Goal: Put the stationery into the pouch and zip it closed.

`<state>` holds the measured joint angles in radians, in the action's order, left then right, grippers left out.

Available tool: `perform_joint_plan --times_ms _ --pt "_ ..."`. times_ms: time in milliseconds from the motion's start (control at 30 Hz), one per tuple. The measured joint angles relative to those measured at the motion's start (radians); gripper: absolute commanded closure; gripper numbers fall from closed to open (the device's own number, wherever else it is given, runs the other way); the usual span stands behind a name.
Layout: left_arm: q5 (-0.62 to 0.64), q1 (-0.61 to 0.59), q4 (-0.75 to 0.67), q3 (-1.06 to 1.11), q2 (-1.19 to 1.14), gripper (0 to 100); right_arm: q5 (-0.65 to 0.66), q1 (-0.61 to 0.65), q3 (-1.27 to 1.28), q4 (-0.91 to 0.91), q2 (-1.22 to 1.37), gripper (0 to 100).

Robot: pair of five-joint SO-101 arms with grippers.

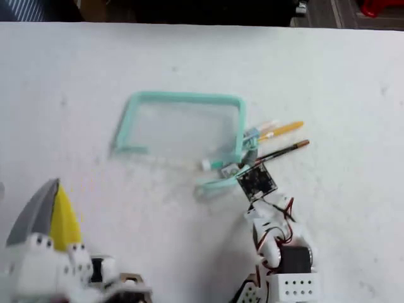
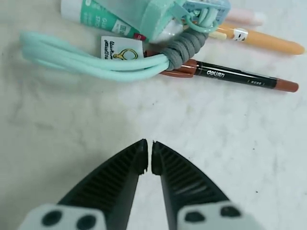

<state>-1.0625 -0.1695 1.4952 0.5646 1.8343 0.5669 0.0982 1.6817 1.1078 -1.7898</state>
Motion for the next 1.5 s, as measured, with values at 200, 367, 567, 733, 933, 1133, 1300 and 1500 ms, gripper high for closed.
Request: perform_joint_plan --times_ms 200,367,567,733,933,1133,1300,1500 --pt "0.000 0.000 0.066 -0.158 0.002 97 0.000 0.000 0.000 0.000 0.000 98.1" --pt "-0.015 0.000 0.069 -0.184 0.002 97 0.000 0.000 0.000 0.000 0.000 98.1" --pt "-0.106 0.000 0.091 -0.187 0.002 97 0.000 0.000 0.000 0.000 0.000 98.1" --pt "-0.118 0.000 0.091 -0.187 0.002 97 0.000 0.000 0.000 0.000 0.000 98.1" --pt "-0.153 0.017 0.095 -0.241 0.002 97 0.000 0.000 0.000 0.002 0.000 98.1" --pt "-0.098 0.094 0.166 -0.327 0.003 97 0.000 0.000 0.000 0.002 0.000 98.1" --pt "-0.061 0.103 0.235 -0.275 0.003 97 0.000 0.000 0.000 0.002 0.000 98.1" --pt "-0.135 0.110 0.245 -0.117 0.003 97 0.000 0.000 0.000 0.002 0.000 98.1"
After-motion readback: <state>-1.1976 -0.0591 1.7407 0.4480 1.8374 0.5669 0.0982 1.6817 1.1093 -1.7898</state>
